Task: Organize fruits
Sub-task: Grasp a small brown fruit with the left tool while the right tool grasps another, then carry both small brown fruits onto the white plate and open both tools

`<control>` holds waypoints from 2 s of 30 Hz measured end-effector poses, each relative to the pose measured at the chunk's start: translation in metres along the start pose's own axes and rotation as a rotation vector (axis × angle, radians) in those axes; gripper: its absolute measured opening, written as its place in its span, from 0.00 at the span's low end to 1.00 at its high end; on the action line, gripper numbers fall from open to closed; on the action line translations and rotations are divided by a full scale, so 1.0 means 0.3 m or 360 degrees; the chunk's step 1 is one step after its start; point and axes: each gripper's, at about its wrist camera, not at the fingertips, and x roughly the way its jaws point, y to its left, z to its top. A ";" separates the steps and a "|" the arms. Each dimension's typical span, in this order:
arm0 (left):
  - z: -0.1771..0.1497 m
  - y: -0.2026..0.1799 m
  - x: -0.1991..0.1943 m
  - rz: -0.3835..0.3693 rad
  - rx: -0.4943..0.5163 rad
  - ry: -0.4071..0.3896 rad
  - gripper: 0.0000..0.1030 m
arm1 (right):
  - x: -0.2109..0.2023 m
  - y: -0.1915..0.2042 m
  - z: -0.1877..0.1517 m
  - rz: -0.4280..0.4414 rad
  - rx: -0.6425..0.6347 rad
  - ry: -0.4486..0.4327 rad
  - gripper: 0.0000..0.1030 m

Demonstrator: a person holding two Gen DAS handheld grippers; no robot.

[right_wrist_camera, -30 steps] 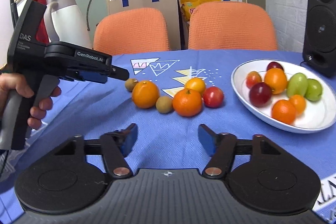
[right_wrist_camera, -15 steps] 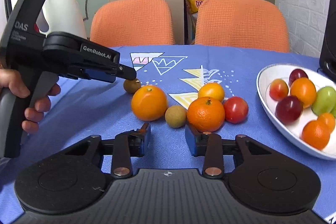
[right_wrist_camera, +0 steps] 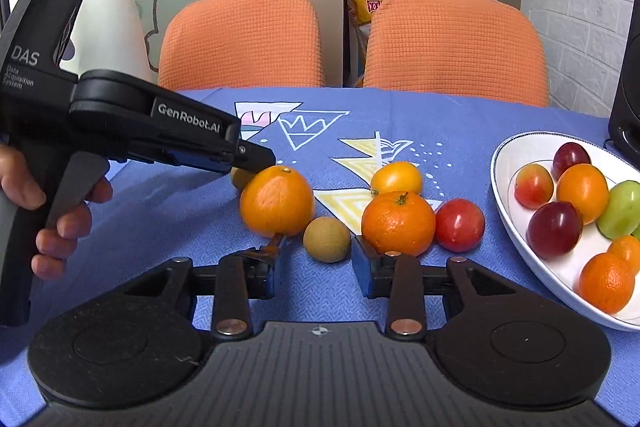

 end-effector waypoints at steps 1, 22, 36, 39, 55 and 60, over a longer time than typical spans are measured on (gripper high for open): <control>0.000 0.000 0.001 -0.0001 0.0003 0.0001 1.00 | 0.003 0.000 0.003 0.0000 0.0002 0.0000 0.59; -0.051 -0.047 -0.040 -0.0032 0.0105 0.0061 1.00 | -0.086 -0.015 -0.040 0.0054 0.0083 -0.0031 0.46; -0.038 -0.087 0.004 0.0048 0.0134 -0.0004 1.00 | -0.192 -0.039 -0.105 0.0013 0.0127 -0.0065 0.46; -0.036 -0.097 0.010 0.0068 0.0159 -0.0001 1.00 | -0.209 -0.057 -0.112 -0.0004 0.0152 -0.0079 0.46; -0.036 -0.253 -0.153 -0.0061 0.0267 -0.0102 1.00 | -0.277 -0.178 -0.160 -0.0080 0.0318 -0.0145 0.46; -0.042 -0.398 -0.174 -0.0208 0.0378 -0.0123 1.00 | -0.317 -0.235 -0.166 -0.0141 0.0366 -0.0207 0.46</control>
